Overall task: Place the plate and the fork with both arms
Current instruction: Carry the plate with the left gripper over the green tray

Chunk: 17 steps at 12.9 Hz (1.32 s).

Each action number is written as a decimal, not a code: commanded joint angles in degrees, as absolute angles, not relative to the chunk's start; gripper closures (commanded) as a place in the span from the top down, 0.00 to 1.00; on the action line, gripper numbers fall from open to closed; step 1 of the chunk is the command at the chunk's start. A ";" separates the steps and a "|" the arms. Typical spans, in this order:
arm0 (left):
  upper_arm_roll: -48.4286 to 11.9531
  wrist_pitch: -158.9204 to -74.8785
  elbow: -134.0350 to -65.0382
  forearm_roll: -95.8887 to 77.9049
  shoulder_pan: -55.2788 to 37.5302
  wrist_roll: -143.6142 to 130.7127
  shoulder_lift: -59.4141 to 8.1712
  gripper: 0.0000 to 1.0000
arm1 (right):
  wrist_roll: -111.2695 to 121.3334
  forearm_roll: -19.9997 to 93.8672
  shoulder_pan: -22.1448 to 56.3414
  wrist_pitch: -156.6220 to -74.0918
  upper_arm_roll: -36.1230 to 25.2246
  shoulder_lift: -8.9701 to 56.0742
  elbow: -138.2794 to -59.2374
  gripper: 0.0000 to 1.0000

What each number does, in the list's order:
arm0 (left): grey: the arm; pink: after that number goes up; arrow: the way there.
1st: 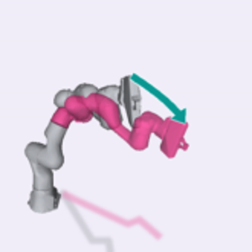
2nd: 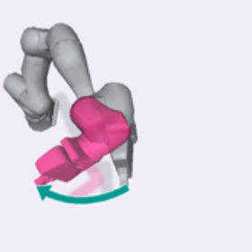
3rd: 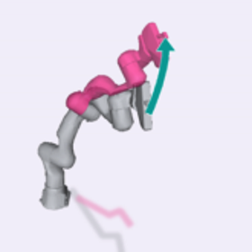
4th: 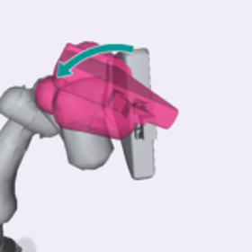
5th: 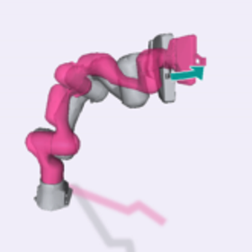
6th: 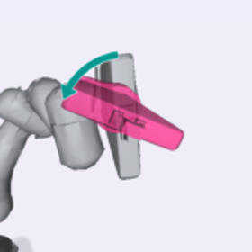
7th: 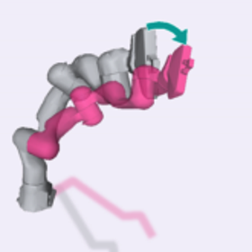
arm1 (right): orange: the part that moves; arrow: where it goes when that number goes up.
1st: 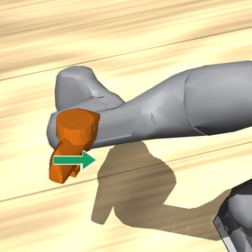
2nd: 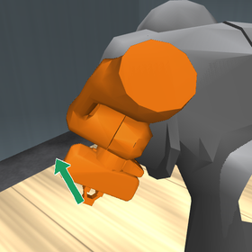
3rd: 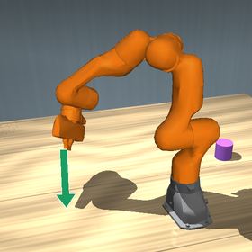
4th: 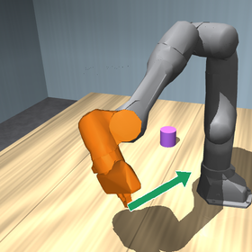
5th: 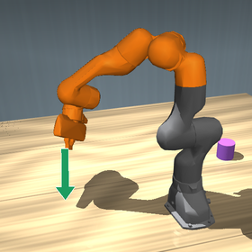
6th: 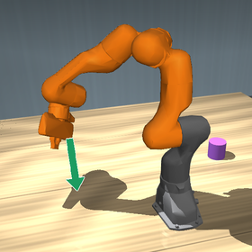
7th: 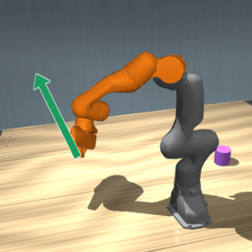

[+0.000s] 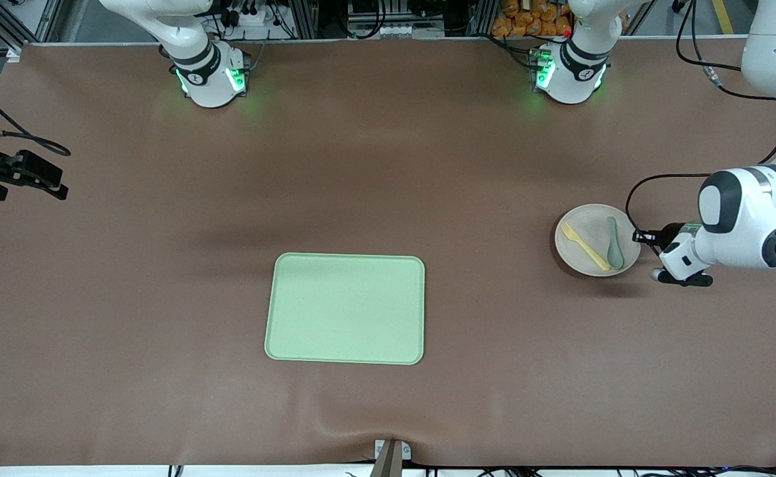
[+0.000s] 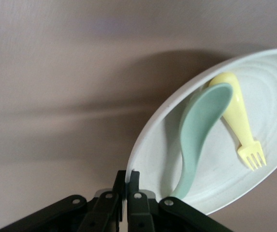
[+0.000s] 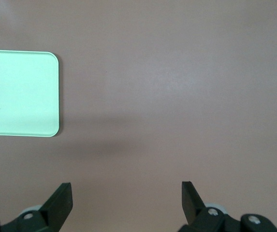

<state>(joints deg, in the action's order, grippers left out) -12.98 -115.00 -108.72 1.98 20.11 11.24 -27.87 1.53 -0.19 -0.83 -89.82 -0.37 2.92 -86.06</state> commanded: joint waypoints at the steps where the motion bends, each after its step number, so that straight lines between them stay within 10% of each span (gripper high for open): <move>1: -14.94 -112.60 -104.69 -1.65 19.95 9.94 -28.13 0.00 | 1.67 -0.18 -1.05 -89.03 -0.26 3.25 -85.17 1.00; 17: -17.76 -116.08 -74.36 -10.28 -13.34 -9.83 -47.10 0.00 | 1.67 -0.17 -1.14 -88.86 -0.26 3.25 -85.17 1.00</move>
